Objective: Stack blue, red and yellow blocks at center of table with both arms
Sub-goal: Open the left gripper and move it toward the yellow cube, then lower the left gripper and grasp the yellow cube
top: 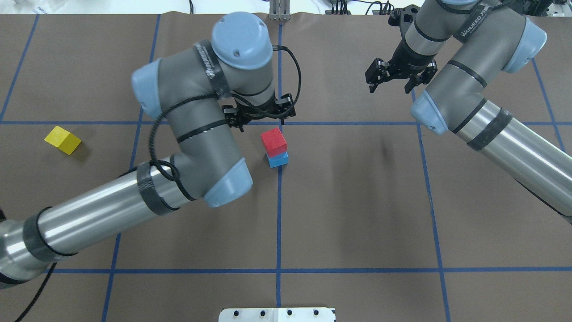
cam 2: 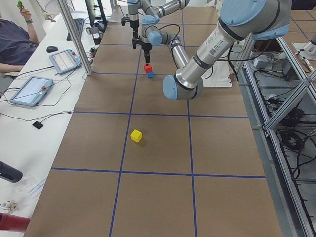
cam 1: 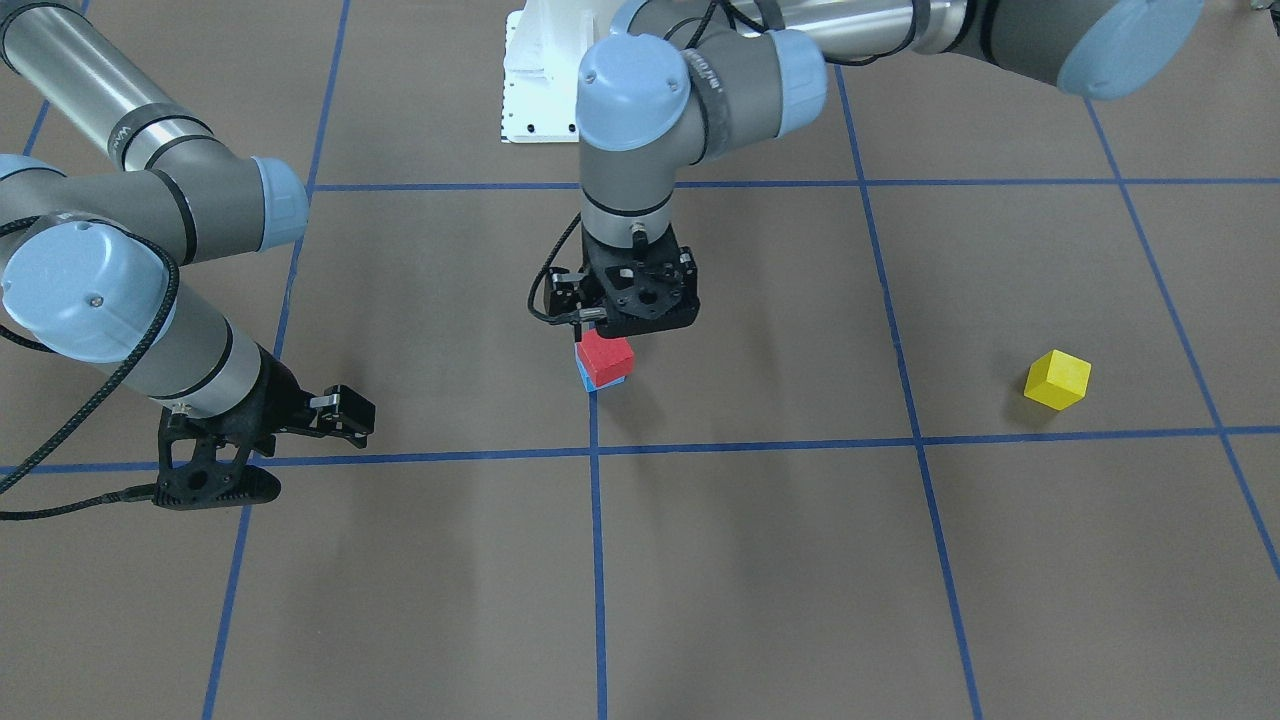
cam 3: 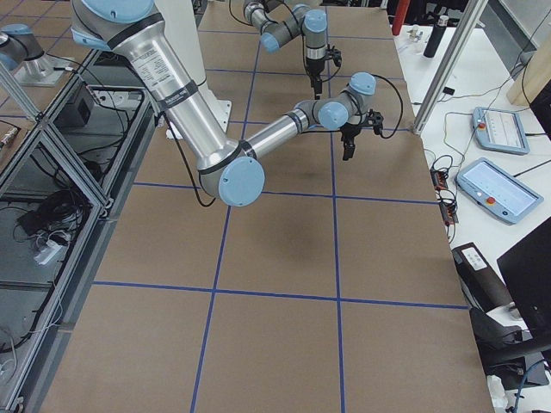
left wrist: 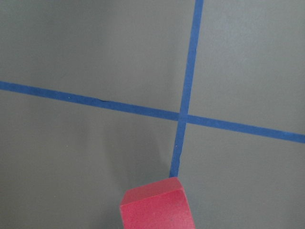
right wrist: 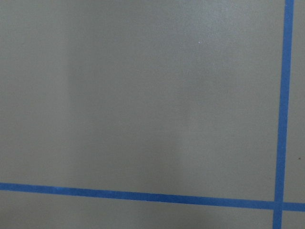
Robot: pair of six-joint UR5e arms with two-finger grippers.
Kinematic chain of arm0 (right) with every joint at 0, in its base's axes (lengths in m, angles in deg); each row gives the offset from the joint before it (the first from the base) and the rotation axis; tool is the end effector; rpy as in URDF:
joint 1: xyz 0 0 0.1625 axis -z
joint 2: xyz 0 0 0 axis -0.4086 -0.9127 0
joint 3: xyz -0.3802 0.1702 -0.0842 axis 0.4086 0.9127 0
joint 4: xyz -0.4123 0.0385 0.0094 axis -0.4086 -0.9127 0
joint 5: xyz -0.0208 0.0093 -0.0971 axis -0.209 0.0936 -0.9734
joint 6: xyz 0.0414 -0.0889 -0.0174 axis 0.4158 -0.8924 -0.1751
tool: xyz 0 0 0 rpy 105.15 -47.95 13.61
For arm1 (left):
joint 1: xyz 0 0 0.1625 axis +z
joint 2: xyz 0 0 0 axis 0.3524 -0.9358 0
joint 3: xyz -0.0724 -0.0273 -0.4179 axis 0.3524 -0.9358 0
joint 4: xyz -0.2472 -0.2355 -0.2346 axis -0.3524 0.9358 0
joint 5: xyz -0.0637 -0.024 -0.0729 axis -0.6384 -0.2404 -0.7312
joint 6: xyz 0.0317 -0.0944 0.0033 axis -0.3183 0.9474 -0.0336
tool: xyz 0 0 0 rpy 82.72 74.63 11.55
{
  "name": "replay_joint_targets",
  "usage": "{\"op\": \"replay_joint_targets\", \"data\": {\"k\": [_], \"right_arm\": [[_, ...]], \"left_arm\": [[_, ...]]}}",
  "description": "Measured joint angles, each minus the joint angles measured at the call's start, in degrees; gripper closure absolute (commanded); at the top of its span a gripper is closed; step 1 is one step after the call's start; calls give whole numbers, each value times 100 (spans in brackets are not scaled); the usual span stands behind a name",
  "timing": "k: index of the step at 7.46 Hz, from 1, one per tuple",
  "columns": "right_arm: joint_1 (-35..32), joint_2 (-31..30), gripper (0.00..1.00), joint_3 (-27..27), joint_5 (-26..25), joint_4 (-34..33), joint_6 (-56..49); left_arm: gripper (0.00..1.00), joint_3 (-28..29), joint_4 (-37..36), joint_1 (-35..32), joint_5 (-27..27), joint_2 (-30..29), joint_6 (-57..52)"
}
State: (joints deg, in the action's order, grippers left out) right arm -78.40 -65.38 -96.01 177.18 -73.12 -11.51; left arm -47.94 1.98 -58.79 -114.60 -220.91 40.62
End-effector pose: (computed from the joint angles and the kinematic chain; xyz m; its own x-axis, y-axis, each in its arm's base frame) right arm -0.3606 -0.6265 0.3237 0.6571 -0.0312 0.7531 0.0133 0.9995 0.0298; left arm 0.4980 -0.5138 0.1157 0.6530 -0.1557 -0.7412 0.1826 0.9821 -0.0455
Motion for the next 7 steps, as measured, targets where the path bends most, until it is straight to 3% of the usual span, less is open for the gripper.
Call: {"op": "replay_joint_targets", "data": {"k": [2,3,5,7], "right_arm": [[-3,6,0,-27,11,0,8],[-3,7,0,-38,16,0,12],[-4,7,0,-43,20,0,15],[-4,7,0,-44,15,0,14]], "left_arm": [[0,-1265,-637,-676,-268,1104,-1437],[0,-1743,-620,-961,-298,1876,-2249],[0,-2191,289,-1560,-324,3489,-3752],[0,-2159,1263,-1841,-382,4506,-4876]]}}
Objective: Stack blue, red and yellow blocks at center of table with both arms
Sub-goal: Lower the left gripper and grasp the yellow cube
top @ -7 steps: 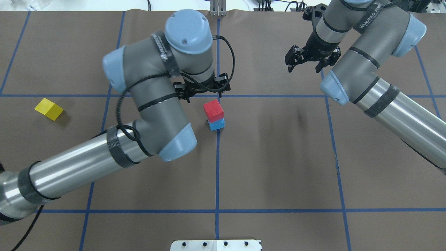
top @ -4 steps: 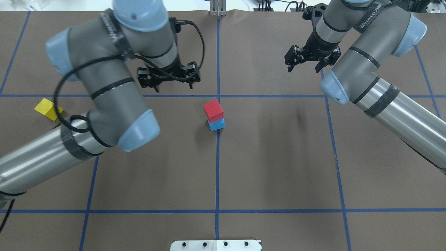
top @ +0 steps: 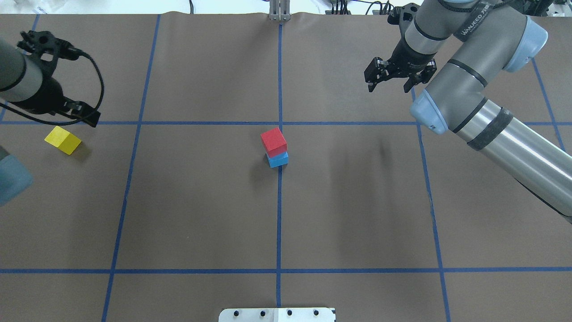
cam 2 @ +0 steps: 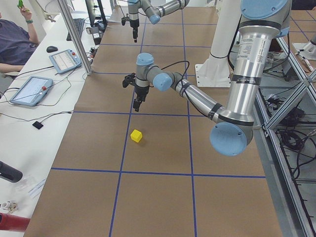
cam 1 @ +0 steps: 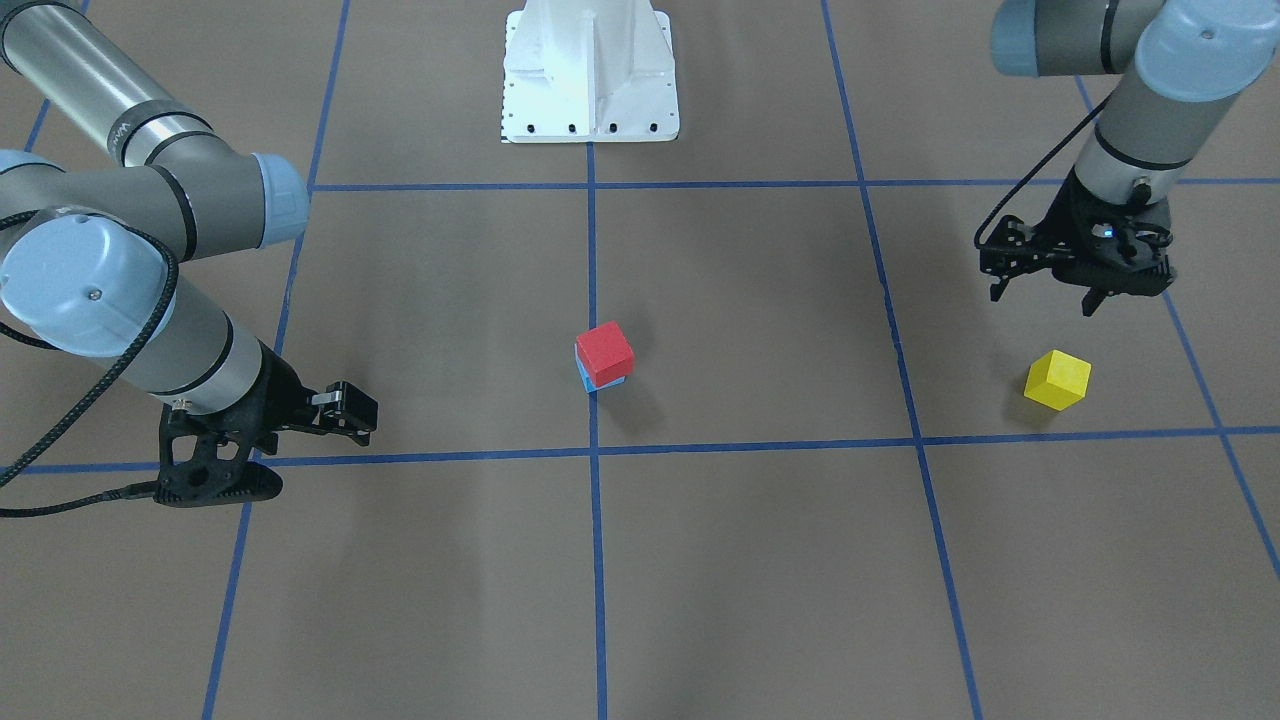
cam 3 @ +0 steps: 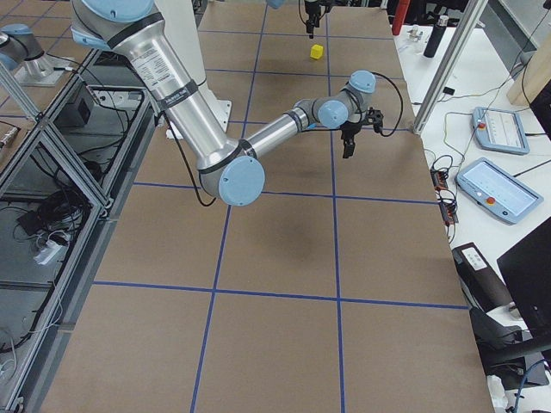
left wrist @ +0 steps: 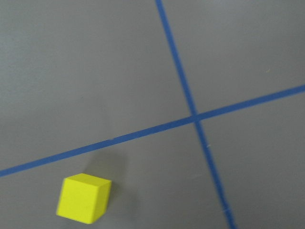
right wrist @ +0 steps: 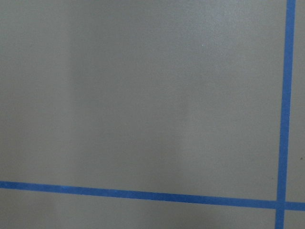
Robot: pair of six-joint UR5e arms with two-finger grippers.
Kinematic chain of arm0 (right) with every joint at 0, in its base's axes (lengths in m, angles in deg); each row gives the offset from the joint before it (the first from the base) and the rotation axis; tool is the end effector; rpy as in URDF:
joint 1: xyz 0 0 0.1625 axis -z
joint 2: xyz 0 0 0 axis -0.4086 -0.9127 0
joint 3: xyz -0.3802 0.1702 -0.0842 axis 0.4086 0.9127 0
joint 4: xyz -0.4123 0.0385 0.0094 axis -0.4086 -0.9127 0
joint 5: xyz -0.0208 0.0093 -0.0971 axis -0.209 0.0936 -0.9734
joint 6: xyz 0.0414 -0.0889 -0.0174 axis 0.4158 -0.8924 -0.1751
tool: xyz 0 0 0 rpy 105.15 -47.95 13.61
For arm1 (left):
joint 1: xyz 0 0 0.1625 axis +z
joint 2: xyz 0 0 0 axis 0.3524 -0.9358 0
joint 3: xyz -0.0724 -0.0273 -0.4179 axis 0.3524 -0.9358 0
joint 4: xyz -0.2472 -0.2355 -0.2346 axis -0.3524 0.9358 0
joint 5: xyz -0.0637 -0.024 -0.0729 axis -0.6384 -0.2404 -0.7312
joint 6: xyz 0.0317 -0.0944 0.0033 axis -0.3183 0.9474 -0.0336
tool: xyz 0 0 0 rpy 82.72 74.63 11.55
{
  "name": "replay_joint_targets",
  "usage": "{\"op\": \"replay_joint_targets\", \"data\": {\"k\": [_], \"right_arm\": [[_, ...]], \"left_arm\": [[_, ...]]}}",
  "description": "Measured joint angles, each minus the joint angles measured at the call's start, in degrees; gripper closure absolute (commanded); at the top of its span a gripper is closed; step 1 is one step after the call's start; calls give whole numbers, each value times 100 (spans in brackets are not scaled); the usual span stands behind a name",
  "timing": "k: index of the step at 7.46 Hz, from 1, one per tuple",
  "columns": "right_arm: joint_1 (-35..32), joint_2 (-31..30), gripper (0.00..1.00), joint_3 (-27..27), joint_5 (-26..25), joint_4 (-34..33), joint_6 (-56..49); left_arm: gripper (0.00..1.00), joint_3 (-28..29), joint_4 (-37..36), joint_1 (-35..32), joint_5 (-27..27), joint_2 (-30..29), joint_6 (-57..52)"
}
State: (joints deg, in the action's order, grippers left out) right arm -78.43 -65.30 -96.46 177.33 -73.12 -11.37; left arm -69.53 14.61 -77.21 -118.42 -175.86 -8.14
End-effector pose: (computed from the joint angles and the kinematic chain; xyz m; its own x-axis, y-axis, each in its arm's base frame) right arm -0.3597 -0.6255 0.3189 0.6517 -0.0341 0.7577 0.0124 0.9993 0.0343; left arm 0.2132 -0.4869 0.4177 0.7559 0.3546 -0.5503 -0.1735 0.9191 0.3539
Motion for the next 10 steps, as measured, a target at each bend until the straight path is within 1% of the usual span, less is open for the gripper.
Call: {"op": "replay_joint_targets", "data": {"k": [2,3,5,6,10], "right_arm": [[5,0,0,7,-3,0,-6],[8,0,0,7,-5,0,-5],[8,5,0,8,-6,5,1],[9,7,0,8,-6,7,1],[9,9,0,8,-12,9,-7]], "left_arm": [[0,373,369,-28,-23,213,-622],[0,775,807,-22,-24,223,-714],[0,1755,1964,-6,-25,183,-704],[0,2003,2203,3,-25,159,-695],[0,2339,2339,23,-30,38,-657]]}}
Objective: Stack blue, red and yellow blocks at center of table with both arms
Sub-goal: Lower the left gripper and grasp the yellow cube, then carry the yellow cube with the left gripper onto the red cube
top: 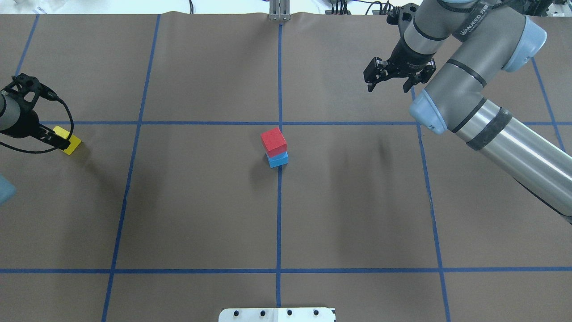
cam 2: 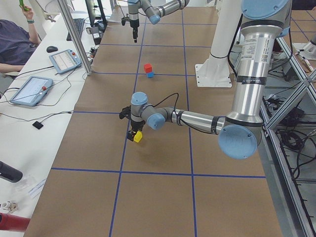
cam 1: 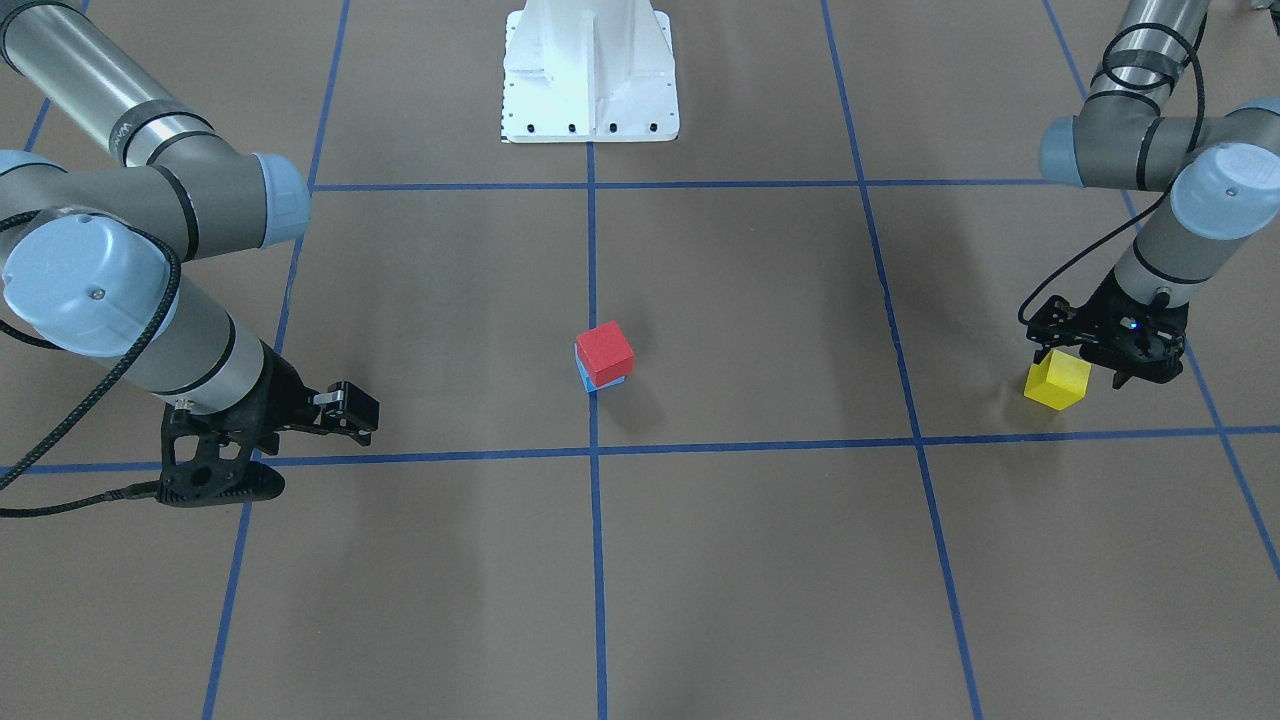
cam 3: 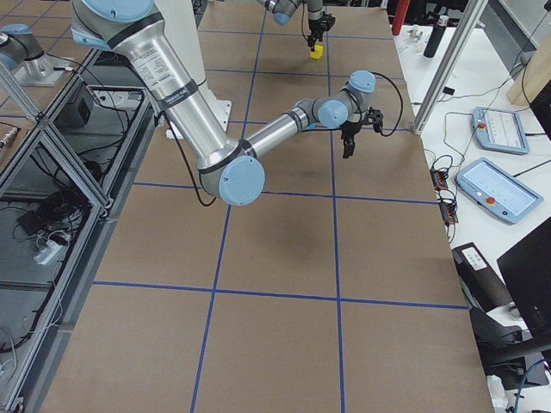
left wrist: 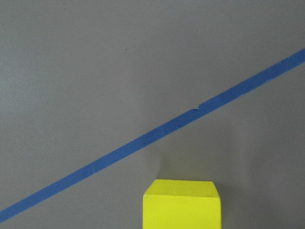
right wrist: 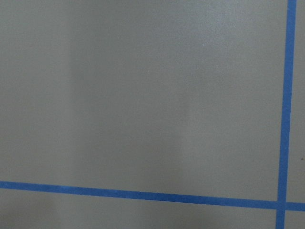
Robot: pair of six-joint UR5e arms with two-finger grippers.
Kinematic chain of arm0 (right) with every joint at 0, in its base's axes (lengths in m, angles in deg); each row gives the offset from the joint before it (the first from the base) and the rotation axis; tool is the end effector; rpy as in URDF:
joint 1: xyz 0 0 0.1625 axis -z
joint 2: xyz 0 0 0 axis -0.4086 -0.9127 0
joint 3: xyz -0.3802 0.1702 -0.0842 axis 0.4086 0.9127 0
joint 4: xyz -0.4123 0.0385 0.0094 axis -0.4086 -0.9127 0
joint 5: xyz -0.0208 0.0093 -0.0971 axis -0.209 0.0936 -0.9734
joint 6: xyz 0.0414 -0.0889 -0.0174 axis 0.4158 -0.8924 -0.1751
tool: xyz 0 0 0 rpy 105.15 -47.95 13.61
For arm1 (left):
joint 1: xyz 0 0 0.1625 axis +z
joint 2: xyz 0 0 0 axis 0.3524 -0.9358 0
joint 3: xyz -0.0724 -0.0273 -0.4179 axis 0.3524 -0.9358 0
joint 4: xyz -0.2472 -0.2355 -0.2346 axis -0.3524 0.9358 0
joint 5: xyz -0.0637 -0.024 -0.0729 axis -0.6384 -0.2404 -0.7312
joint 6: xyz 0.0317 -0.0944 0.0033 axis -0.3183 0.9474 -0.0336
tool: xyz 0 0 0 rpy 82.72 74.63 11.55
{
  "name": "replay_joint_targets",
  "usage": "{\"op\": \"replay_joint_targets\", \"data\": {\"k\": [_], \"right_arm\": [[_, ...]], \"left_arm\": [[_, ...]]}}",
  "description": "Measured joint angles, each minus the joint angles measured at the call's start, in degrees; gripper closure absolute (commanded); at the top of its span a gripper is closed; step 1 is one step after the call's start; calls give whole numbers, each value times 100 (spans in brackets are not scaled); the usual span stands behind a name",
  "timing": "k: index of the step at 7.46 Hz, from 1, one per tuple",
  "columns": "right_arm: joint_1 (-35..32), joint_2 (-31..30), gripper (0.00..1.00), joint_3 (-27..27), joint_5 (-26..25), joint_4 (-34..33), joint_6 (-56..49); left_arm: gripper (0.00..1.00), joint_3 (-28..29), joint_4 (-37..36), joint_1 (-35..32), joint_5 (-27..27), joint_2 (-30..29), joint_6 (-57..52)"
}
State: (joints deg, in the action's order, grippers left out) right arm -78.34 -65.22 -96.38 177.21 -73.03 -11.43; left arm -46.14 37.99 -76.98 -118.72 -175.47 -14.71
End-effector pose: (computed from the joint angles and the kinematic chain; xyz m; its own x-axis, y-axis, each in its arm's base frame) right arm -0.3609 -0.6255 0.3185 0.6521 -0.0372 0.7572 0.0135 0.9992 0.0374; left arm 0.2396 -0.5219 0.5735 0.7281 0.4582 -0.5098 -0.2649 0.8740 0.4073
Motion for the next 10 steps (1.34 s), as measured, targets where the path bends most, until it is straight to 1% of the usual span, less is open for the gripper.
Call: {"op": "replay_joint_targets", "data": {"k": [1,2,3,4,6,8,9,10], "right_arm": [[0,-1,0,0,0,0,0],[0,-4,0,0,0,0,0],[-1,-8,0,0,0,0,0],[-5,-8,0,0,0,0,0],[-8,-4,0,0,0,0,-1],[-22,-1,0,0,0,-2,0],[-34,0,0,0,0,-5,-2],[-45,0,0,0,0,-8,-6]], "left_arm": [[1,106,2,0,-2,-84,5],[15,201,2,0,-7,-155,5],[53,256,3,1,-20,-186,4],[100,279,3,1,-35,-195,7],[100,206,-28,-5,-155,-171,17],[100,47,-290,-161,-706,-191,24],[100,-179,-812,-294,-864,-330,25],[100,-542,-1773,-397,-947,-692,30]]}}
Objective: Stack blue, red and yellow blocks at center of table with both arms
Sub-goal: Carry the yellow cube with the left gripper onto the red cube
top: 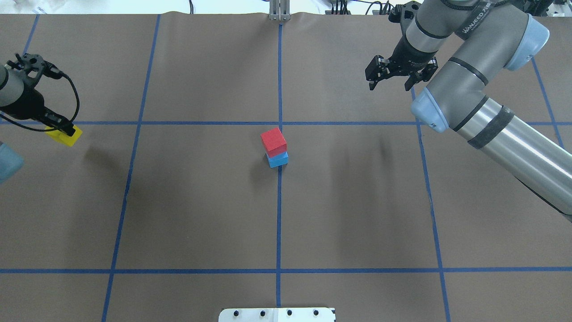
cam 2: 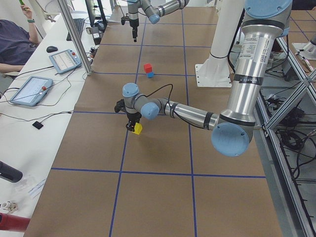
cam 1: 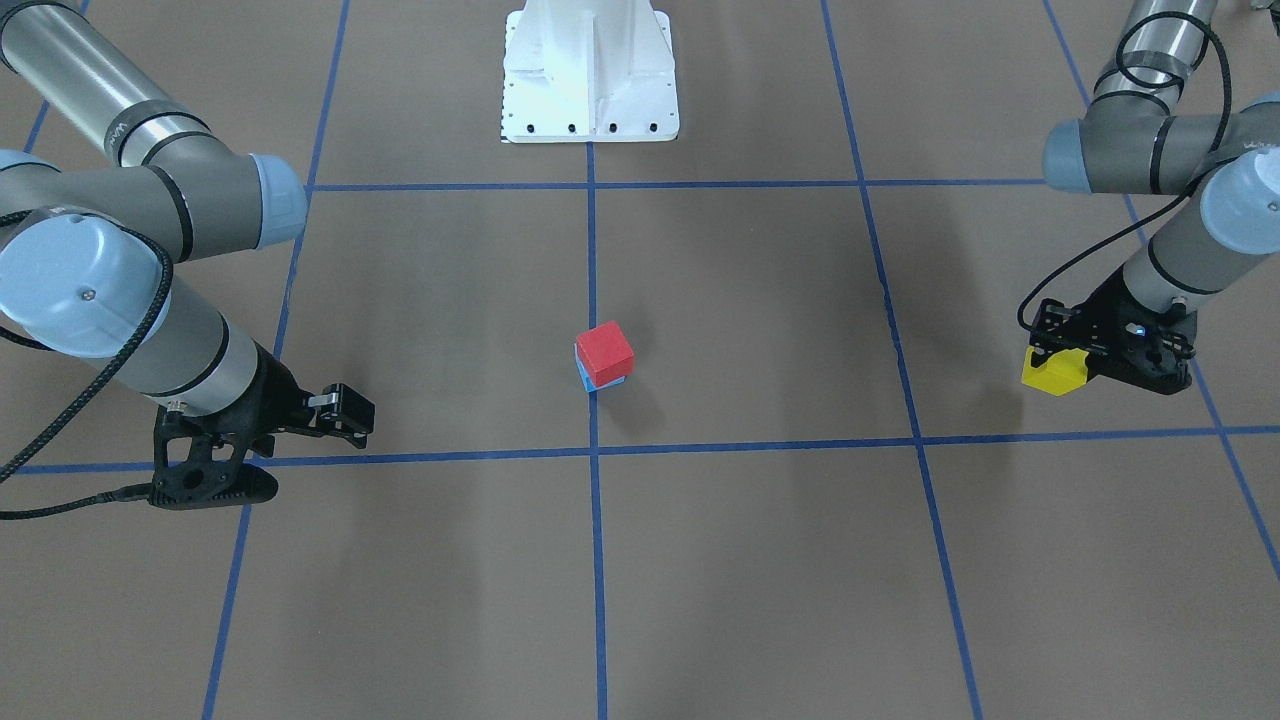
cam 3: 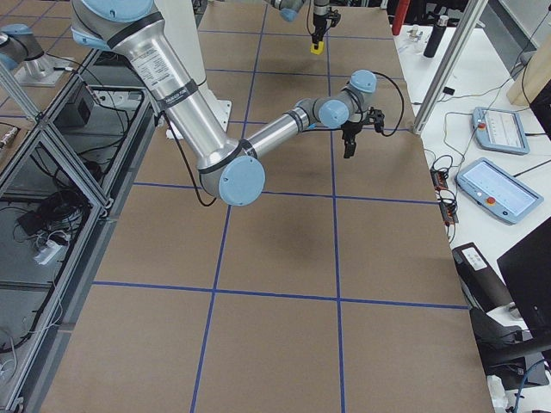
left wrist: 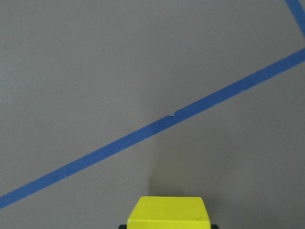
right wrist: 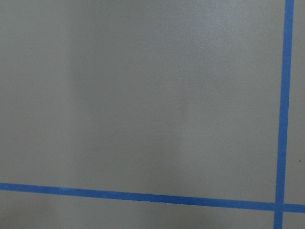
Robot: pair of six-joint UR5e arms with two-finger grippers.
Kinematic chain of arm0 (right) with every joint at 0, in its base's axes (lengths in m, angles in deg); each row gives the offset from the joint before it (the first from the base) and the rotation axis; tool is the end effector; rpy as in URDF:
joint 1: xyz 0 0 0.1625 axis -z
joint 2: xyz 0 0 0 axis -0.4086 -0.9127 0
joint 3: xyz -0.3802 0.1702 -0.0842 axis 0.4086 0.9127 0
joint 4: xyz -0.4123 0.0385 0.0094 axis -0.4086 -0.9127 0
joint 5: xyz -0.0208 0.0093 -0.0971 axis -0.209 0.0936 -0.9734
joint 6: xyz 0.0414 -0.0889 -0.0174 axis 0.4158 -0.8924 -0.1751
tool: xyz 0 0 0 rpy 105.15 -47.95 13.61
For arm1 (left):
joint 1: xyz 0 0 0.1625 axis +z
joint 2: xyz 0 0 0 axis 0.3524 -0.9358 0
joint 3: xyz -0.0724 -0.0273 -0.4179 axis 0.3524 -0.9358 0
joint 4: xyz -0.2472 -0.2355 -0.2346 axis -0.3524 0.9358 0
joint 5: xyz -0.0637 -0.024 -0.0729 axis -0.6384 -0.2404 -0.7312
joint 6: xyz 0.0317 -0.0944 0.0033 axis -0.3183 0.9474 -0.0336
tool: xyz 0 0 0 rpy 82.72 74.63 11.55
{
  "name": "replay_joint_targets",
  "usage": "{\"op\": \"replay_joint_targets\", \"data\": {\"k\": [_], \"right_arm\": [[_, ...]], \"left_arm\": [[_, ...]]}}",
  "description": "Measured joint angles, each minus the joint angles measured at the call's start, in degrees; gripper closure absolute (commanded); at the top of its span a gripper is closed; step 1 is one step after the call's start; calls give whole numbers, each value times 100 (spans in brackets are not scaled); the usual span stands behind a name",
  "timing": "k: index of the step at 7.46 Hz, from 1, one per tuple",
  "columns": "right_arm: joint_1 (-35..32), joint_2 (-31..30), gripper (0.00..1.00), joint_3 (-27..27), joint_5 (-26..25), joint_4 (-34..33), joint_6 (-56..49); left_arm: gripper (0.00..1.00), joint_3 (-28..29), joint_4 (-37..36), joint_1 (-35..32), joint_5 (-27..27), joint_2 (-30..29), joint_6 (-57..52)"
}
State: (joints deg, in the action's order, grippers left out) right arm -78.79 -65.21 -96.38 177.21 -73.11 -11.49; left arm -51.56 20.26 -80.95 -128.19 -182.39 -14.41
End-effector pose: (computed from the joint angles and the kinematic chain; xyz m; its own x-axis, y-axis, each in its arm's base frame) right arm -0.3559 -0.6283 0.3185 0.6529 -0.0323 0.7568 0.0064 0.9993 0.0372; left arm 0.2291 -0.5546 0.4873 0.6824 0.3745 -0.6278 -0.2481 0.9265 0.2830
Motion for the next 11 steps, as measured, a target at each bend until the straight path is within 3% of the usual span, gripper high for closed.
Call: {"op": "replay_joint_targets", "data": {"k": [2,4,7,9,11], "right_arm": [[-9,-5,0,0,2,-1,-3],[-20,-7,0,0,8,-1,-16],[-39,-17,0,6,7,-1,-97],[-49,-39,0,26,3,-1,-167],[-54,-56,0,27,8,-1,-183]], "left_arm": [[100,-690,-2197,-70,-53,-1108,528],[100,-796,-3013,219,-63,-2144,2539],[100,291,-2970,1213,-27,-3905,5548],[100,993,-2332,1565,-4,-4345,6398],[100,1337,-1873,1748,128,-4422,6754]]}}
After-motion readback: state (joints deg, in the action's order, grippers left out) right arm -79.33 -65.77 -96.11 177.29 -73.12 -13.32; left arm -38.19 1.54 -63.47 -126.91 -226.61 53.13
